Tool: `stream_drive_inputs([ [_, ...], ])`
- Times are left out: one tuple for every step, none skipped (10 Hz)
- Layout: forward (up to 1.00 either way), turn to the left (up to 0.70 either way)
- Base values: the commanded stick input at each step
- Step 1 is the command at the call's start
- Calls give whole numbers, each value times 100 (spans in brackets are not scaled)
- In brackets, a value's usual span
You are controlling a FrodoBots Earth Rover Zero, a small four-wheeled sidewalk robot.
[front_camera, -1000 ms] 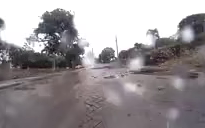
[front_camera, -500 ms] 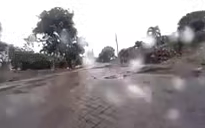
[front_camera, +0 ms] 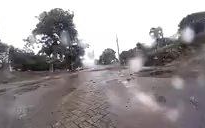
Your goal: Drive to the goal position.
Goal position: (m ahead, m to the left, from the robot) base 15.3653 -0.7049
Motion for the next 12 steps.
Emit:
stream_drive_inputs([
  [85, 0],
  [85, 0],
  [85, 0],
  [85, 0],
  [85, 0],
  [85, 0],
  [85, 0],
  [85, 0],
  [85, 0],
  [85, 0],
  [85, 0],
  [85, 0],
])
